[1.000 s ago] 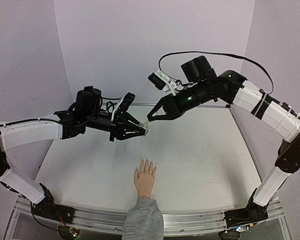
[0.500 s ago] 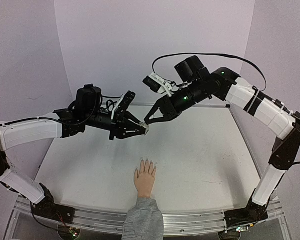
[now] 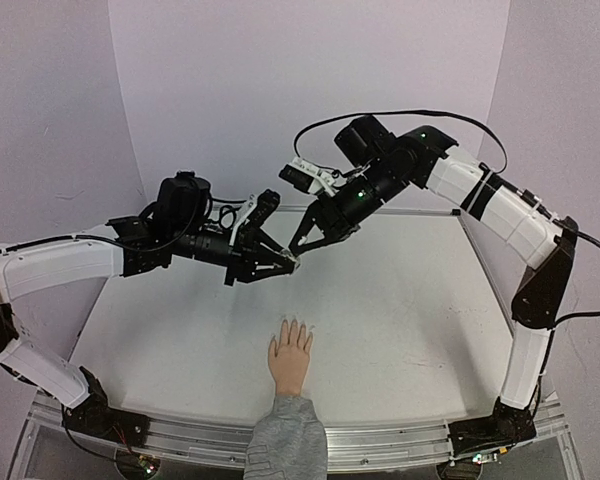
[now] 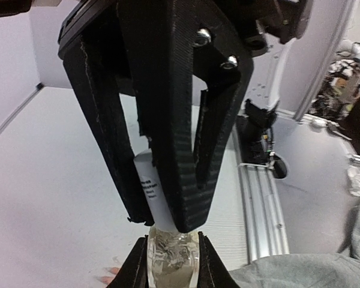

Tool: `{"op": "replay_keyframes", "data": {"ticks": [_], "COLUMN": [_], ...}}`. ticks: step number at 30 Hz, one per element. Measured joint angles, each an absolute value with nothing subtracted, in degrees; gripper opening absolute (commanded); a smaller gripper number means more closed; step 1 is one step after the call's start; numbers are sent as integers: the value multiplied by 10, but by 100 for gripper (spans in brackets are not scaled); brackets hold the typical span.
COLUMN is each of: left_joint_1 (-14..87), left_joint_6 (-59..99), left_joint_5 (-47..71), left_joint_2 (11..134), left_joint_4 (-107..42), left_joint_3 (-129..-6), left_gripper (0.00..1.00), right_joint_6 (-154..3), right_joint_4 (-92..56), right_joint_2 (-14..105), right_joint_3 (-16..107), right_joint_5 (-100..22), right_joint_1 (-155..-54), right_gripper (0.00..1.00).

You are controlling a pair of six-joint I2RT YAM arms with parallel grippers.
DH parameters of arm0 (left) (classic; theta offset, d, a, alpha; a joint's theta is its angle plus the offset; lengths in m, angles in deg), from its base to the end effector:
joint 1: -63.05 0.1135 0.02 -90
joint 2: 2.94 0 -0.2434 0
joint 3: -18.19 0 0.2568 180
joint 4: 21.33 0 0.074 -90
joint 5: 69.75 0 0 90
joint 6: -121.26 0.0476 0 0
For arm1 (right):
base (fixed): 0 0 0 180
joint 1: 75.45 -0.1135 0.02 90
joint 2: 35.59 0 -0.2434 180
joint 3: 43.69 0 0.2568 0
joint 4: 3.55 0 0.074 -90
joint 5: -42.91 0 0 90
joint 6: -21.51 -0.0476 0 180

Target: Paint the nails

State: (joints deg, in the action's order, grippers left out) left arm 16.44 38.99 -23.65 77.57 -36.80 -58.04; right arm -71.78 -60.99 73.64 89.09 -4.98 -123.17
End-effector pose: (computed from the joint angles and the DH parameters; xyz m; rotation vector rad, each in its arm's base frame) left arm 0.2081 -0.2682 0.2978 1.3594 1.4579 -1.1778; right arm 0.2632 0.3369 0.3850 -1.2674 1.8926 1.2873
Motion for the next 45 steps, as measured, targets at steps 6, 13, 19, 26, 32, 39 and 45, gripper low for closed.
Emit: {"op": "replay_keyframes", "data": {"ticks": [6, 13, 19, 26, 32, 39, 45], "left_joint_1": [103, 67, 66, 64, 51, 53, 103], "left_joint_6": [428, 483, 463, 443, 429, 391, 327], "left_joint_5": [-2, 225, 294, 300, 294, 269, 206], "left_joint_2": [777, 845, 859, 849, 833, 825, 803], "left_joint_4": [-399, -345, -267, -201, -166, -119, -102], "left_joint_3": [-587, -587, -572, -529, -513, -507, -499], "left_gripper": [0, 0, 0, 0, 0, 0, 0], "right_joint_6": [-811, -993, -1076, -1086, -1066, -1048, -1004], "right_joint_4": [-576, -487, -427, -412, -391, -384, -393], "right_joint_2": [734, 740, 738, 743, 740, 697, 647], "right_joint_3": [851, 794, 787, 787, 787, 754, 738], "right_joint_5": [-119, -262, -324, -345, -336, -329, -268], "right_joint_1": [-1224, -1224, -1228, -1242, -1244, -1233, -1202], "right_gripper": [0, 4, 11, 39, 58, 93, 98]}}
